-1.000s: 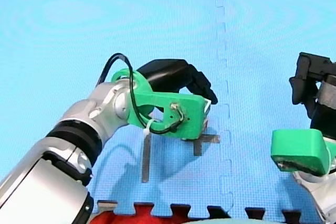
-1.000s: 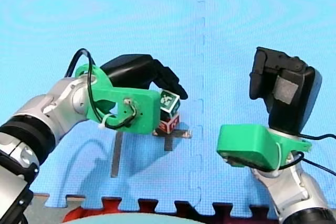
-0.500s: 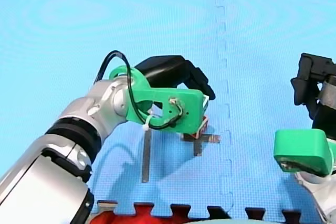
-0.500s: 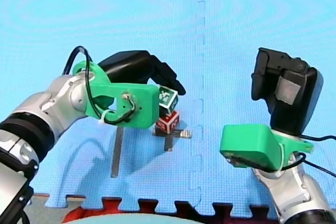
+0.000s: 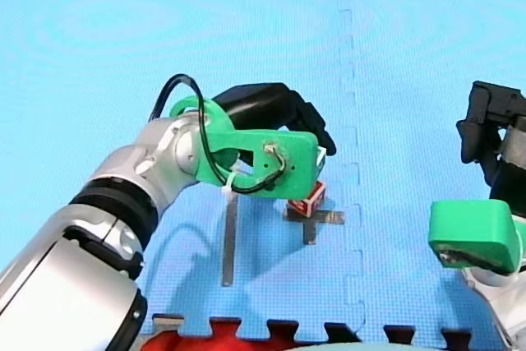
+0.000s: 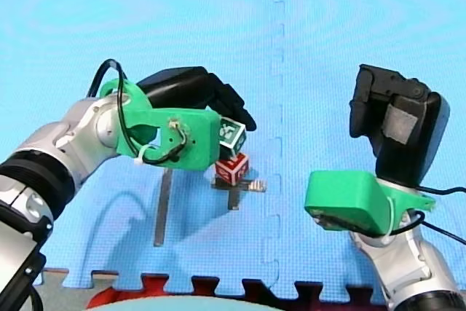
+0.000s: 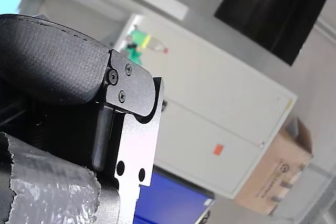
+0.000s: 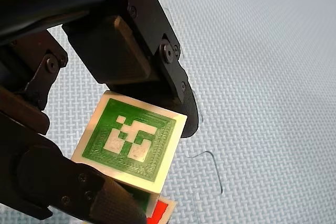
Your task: Stack cube left
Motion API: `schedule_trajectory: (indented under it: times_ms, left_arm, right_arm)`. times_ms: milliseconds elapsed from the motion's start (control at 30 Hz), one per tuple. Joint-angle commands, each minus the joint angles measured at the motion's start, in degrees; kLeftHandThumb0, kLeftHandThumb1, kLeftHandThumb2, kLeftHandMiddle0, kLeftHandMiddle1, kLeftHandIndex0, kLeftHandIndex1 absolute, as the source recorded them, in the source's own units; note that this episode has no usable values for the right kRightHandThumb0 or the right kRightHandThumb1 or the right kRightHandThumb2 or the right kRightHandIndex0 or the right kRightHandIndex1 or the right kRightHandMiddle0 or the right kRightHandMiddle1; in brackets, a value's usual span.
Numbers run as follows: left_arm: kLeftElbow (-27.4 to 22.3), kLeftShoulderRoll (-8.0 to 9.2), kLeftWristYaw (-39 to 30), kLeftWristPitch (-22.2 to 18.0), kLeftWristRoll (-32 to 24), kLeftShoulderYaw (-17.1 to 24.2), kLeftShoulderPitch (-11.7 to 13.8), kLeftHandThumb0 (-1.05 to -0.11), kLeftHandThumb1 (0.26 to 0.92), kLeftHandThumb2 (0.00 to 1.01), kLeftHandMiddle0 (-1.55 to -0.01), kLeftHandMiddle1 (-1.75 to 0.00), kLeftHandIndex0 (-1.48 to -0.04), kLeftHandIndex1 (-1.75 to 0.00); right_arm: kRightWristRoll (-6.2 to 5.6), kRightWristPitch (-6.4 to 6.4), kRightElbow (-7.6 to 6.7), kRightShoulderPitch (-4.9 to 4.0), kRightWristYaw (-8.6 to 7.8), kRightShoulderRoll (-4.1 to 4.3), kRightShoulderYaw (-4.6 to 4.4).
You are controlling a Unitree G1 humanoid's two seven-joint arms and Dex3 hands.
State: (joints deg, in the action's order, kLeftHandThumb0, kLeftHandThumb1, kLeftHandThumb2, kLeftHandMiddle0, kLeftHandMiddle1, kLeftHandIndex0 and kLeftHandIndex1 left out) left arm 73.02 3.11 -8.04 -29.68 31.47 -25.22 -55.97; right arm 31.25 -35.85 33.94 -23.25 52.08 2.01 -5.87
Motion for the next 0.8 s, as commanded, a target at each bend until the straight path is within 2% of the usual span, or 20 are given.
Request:
schedule_trajectory:
  times_ms: [0,267,567,767]
  left_arm:
    - [0.1,0.09,-0.9,0.5,-0.4,0.2,-0.5,-0.489,0.784,0.0,-0.91,-1.65,-1.35,0.0]
    - [0.4,0.0,-5.6,2.5,-1.0,0.3,-1.3,-0.487,0.783,0.0,-0.91,-1.64,-1.35,0.0]
    - [0.3,-0.2,-6.6,3.6,-1.1,0.4,-1.3,-0.491,0.782,0.0,-0.94,-1.55,-1.34,0.0]
    - [0.3,-0.3,-6.6,3.3,-1.1,0.5,-0.8,-0.485,0.782,0.0,-0.95,-1.53,-1.34,0.0]
  right_arm:
    - [0.09,0.35,-0.34,-0.12,0.03,0.12,0.13]
    - [0.38,0.44,0.01,-0.53,0.25,0.08,0.04]
    - [0.74,0.19,0.57,-0.86,0.77,0.23,-0.17]
    - [0.77,0.36,0.32,-0.99,0.84,0.1,-0.27]
